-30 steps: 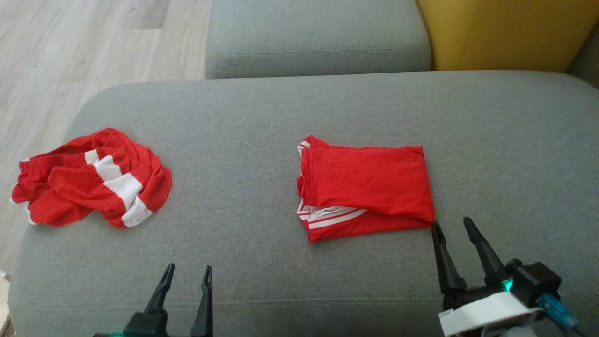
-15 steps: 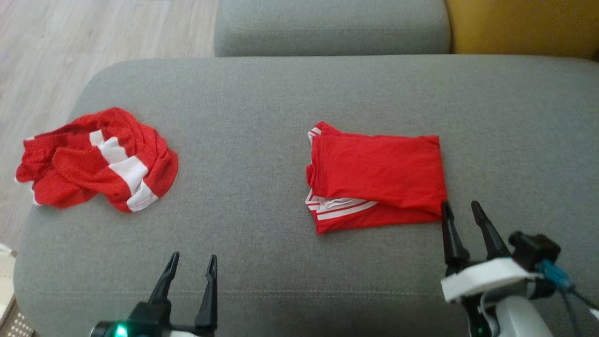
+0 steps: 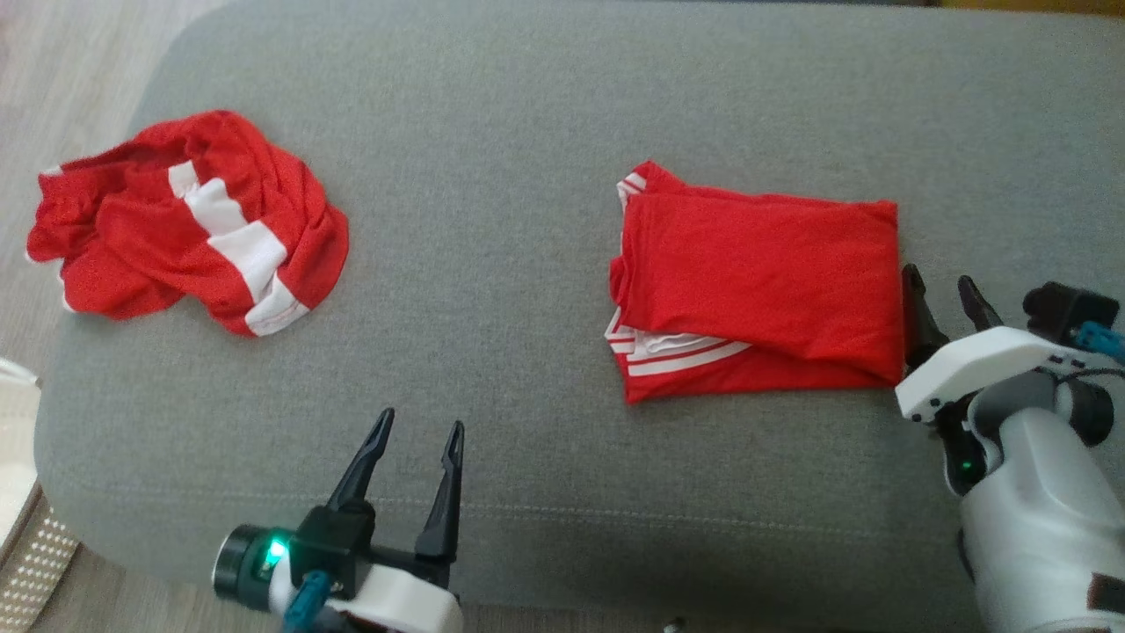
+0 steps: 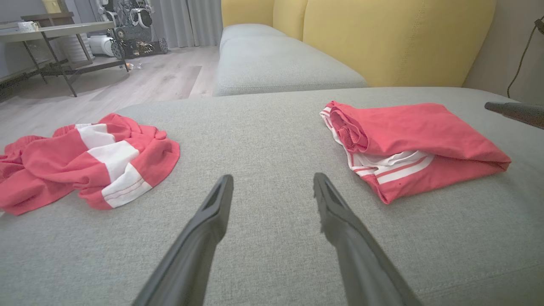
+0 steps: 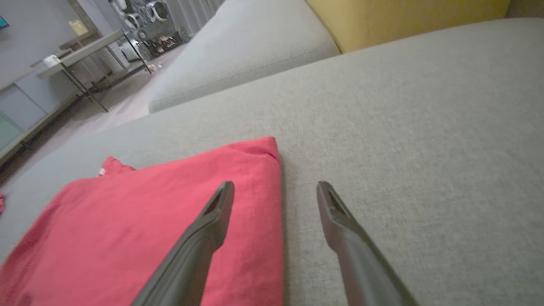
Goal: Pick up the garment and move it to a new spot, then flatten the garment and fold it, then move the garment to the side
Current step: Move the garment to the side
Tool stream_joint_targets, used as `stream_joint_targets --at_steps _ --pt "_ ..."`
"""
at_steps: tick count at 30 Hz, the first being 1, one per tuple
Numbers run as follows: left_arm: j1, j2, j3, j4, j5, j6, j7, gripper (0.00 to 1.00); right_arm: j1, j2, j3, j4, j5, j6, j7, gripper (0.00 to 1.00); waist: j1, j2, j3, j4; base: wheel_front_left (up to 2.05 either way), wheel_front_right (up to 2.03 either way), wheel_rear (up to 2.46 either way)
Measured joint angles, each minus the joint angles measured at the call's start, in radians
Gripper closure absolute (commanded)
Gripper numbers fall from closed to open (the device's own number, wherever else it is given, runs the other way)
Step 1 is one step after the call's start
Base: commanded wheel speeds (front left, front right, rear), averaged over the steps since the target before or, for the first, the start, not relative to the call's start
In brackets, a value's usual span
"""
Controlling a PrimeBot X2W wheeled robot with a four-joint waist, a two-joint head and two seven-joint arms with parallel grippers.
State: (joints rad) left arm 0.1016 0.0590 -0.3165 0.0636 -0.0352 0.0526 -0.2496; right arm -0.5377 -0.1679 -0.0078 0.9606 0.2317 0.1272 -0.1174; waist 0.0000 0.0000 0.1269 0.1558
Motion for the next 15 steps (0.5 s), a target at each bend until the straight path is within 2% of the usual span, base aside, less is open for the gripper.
stream_joint_targets --at_steps 6,9,11,12,15 --pt "-0.027 -0.001 -0.018 0.003 0.0 0.001 0.0 0.0 -0.047 -0.01 -0.001 0.114 -0.04 0.0 0.072 0.0 0.0 0.0 0.047 0.016 0.0 0.0 0.0" --pt "-0.037 -0.001 -0.02 0.003 0.0 0.002 0.0 0.0 -0.06 -0.006 0.021 0.132 -0.042 0.0 0.08 0.0 0.0 0.0 0.062 0.015 0.0 0.0 0.0" --pt "-0.049 -0.001 -0.02 0.002 0.0 0.002 0.0 0.0 -0.075 -0.007 0.038 0.135 -0.041 0.0 0.08 0.91 0.0 0.0 0.07 0.01 0.0 0.0 0.0" --pt "-0.054 -0.001 -0.02 0.001 -0.001 0.006 0.0 0.0 -0.083 -0.007 0.046 0.136 -0.04 0.0 0.08 1.0 0.0 0.0 0.074 0.006 0.0 0.0 0.0" --pt "-0.066 -0.001 -0.02 -0.007 -0.001 0.011 0.0 0.0 -0.102 -0.012 0.078 0.136 -0.033 0.0 0.08 1.0 0.0 0.0 0.089 -0.008 0.0 0.0 0.0"
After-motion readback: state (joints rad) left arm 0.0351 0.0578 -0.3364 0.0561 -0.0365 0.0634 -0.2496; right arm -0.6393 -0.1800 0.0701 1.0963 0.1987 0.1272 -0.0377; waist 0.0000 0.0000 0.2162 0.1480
